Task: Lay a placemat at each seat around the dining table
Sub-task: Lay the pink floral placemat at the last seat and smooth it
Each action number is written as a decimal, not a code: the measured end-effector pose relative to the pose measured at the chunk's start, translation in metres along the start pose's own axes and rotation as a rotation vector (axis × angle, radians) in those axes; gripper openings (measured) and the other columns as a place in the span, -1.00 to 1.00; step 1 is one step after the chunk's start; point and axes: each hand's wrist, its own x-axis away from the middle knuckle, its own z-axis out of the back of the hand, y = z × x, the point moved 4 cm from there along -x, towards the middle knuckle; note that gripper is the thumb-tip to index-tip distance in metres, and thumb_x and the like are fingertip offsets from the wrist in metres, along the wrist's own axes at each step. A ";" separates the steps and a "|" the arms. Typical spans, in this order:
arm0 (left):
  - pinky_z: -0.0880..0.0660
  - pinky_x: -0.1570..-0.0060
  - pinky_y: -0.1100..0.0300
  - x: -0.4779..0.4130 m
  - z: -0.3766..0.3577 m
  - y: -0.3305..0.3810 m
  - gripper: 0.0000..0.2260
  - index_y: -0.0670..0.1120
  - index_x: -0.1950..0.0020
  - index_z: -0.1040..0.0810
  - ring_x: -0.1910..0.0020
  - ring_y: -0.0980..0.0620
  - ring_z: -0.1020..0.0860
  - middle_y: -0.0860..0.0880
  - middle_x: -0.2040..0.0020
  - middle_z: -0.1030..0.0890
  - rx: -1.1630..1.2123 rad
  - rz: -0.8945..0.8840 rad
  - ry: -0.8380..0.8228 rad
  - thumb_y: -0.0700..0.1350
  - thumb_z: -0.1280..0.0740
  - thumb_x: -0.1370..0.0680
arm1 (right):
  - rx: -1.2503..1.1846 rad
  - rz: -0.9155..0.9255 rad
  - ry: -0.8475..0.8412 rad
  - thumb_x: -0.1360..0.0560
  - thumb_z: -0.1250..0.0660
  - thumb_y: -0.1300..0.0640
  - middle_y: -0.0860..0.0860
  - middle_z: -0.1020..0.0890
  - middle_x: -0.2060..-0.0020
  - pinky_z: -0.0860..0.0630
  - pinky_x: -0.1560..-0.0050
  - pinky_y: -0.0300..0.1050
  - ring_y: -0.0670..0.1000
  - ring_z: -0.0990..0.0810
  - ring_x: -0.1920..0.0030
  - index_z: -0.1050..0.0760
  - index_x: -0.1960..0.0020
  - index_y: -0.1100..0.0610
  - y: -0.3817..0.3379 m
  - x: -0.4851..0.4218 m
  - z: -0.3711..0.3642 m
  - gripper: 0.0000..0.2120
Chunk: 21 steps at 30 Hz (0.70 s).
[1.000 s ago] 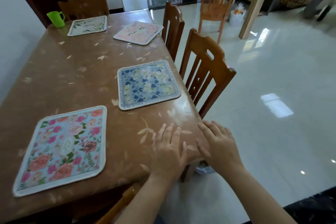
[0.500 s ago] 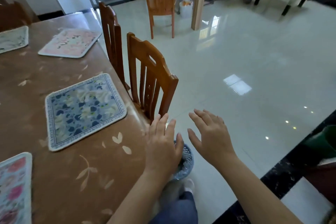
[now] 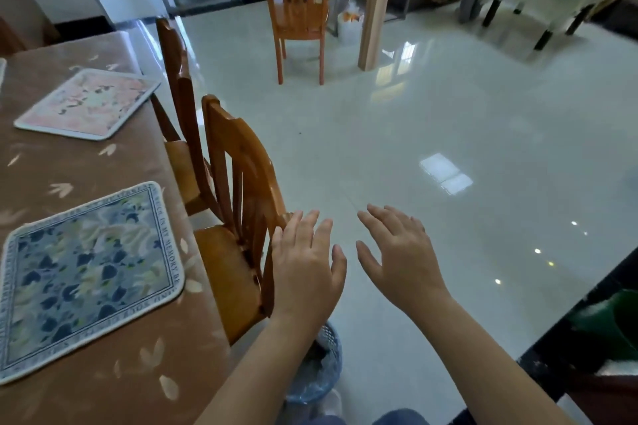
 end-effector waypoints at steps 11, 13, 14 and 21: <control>-0.29 -0.20 -0.23 -0.079 -0.058 0.034 -0.70 -0.17 -0.11 -0.56 -0.16 -0.22 -0.51 -0.20 -0.13 -0.60 -0.154 0.235 0.069 -0.09 -0.39 -0.42 | -0.131 0.227 -0.079 -0.41 -0.38 0.19 0.17 -0.57 -0.17 -0.40 -0.19 0.26 0.22 -0.50 -0.21 -0.48 -0.19 0.21 0.076 -0.109 -0.008 -0.63; -0.38 -0.17 -0.26 -0.097 -0.070 0.045 -0.71 -0.17 -0.13 -0.55 -0.19 -0.22 -0.49 -0.21 -0.16 -0.58 -0.148 0.306 0.090 -0.09 -0.35 -0.45 | -0.134 0.295 -0.070 -0.38 -0.41 0.20 0.17 -0.59 -0.13 -0.42 -0.14 0.26 0.23 -0.53 -0.17 -0.50 -0.16 0.22 0.093 -0.131 -0.003 -0.64; -0.37 -0.19 -0.26 -0.105 -0.076 0.051 -0.71 -0.18 -0.14 -0.54 -0.20 -0.23 -0.48 -0.21 -0.17 -0.57 -0.145 0.341 0.091 -0.10 -0.35 -0.45 | -0.135 0.324 -0.073 -0.38 -0.41 0.20 0.17 -0.60 -0.12 -0.42 -0.13 0.26 0.23 -0.54 -0.15 -0.50 -0.15 0.22 0.102 -0.141 -0.001 -0.64; -0.36 -0.14 -0.23 -0.158 -0.096 0.078 -0.68 -0.19 -0.09 -0.57 -0.14 -0.23 -0.52 -0.21 -0.12 -0.60 -0.273 0.422 0.147 -0.14 -0.45 -0.37 | -0.175 0.461 -0.127 -0.39 -0.39 0.17 0.15 -0.60 -0.13 -0.43 -0.13 0.25 0.21 -0.53 -0.16 -0.50 -0.15 0.21 0.139 -0.202 0.004 -0.65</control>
